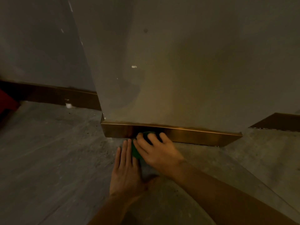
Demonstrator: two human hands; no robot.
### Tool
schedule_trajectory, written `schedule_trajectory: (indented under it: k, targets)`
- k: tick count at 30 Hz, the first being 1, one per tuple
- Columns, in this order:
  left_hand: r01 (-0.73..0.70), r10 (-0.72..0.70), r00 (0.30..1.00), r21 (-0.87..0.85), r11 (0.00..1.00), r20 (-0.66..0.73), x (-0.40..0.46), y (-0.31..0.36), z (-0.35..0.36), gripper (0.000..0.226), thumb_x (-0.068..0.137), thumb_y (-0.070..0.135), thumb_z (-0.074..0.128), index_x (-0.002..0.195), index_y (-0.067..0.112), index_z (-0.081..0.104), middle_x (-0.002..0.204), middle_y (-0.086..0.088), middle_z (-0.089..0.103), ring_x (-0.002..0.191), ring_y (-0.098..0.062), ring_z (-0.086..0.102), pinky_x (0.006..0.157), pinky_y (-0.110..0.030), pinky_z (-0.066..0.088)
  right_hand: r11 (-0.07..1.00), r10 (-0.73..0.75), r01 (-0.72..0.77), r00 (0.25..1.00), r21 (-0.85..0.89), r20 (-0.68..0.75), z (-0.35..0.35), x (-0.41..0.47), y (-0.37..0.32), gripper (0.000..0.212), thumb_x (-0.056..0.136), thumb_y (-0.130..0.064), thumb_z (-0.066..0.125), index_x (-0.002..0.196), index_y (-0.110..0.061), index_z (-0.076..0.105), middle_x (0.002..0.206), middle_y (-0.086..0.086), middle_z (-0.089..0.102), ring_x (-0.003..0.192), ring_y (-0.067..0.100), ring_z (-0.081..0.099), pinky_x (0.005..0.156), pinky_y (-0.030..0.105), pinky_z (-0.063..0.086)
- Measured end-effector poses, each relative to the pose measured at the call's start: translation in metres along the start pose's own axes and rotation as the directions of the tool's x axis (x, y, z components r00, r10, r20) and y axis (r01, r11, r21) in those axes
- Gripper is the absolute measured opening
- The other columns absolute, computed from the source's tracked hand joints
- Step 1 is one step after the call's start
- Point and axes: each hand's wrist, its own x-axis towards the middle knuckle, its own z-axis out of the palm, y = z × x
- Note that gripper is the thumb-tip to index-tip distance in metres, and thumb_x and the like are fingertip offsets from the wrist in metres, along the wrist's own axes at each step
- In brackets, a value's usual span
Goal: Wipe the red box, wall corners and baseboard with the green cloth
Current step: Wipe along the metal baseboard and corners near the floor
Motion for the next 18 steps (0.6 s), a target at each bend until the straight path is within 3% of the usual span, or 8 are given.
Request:
schedule_trajectory:
  k: [4, 9, 13, 16, 18]
  targets:
    - [-0.009, 0.009, 1.000, -0.016, 1.000, -0.018, 0.000, 0.002, 0.001, 0.127, 0.077, 0.097, 0.031, 0.157, -0.001, 0.015, 0.166, -0.022, 0.008, 0.155, -0.036, 0.001, 0.122, -0.057, 0.018, 0.998, 0.018, -0.019, 1.000, -0.057, -0.019, 0.005, 0.018, -0.004, 0.035, 0.102, -0.015, 0.031, 0.124, -0.009, 0.058, 0.125, 0.007, 0.056, 0.092, 0.027, 0.056, 0.070, 0.041, 0.049]
    - [0.000, 0.000, 1.000, 0.023, 1.000, 0.010, -0.001, 0.001, -0.001, 0.129, 0.076, 0.099, 0.024, 0.156, -0.001, 0.016, 0.167, -0.022, 0.000, 0.155, -0.034, -0.007, 0.124, -0.057, 0.014, 0.991, -0.065, 0.068, 0.998, -0.119, 0.023, 0.010, 0.010, 0.006, 0.034, 0.101, -0.012, 0.032, 0.126, -0.004, 0.054, 0.131, 0.009, 0.048, 0.096, 0.029, 0.052, 0.071, 0.042, 0.048]
    - [0.004, -0.004, 1.000, 0.028, 1.000, -0.003, 0.000, 0.000, -0.001, 0.131, 0.075, 0.099, 0.024, 0.156, -0.002, 0.010, 0.167, -0.022, 0.002, 0.155, -0.035, -0.003, 0.123, -0.055, 0.012, 0.992, -0.051, 0.062, 0.994, -0.109, 0.101, 0.013, 0.000, 0.012, 0.044, 0.095, -0.004, 0.020, 0.124, 0.001, 0.053, 0.132, 0.015, 0.041, 0.098, 0.035, 0.047, 0.070, 0.046, 0.047]
    - [0.020, -0.019, 1.000, 0.023, 1.000, -0.013, 0.000, 0.000, -0.002, 0.133, 0.073, 0.100, 0.027, 0.156, -0.002, 0.012, 0.167, -0.022, 0.005, 0.156, -0.034, 0.000, 0.123, -0.054, 0.010, 0.994, -0.037, 0.054, 0.986, -0.099, 0.163, 0.018, -0.009, 0.017, 0.039, 0.088, -0.007, 0.043, 0.123, 0.003, 0.055, 0.131, 0.019, 0.035, 0.098, 0.040, 0.040, 0.070, 0.051, 0.046]
    - [0.013, -0.013, 1.000, 0.019, 1.000, -0.018, 0.001, 0.001, -0.001, 0.134, 0.072, 0.101, 0.029, 0.156, -0.002, 0.015, 0.167, -0.022, 0.009, 0.155, -0.035, 0.004, 0.122, -0.054, 0.010, 0.995, -0.022, 0.040, 0.981, -0.087, 0.191, 0.021, -0.010, 0.020, 0.039, 0.084, -0.005, 0.044, 0.120, 0.005, 0.057, 0.129, 0.020, 0.035, 0.096, 0.041, 0.038, 0.068, 0.053, 0.044]
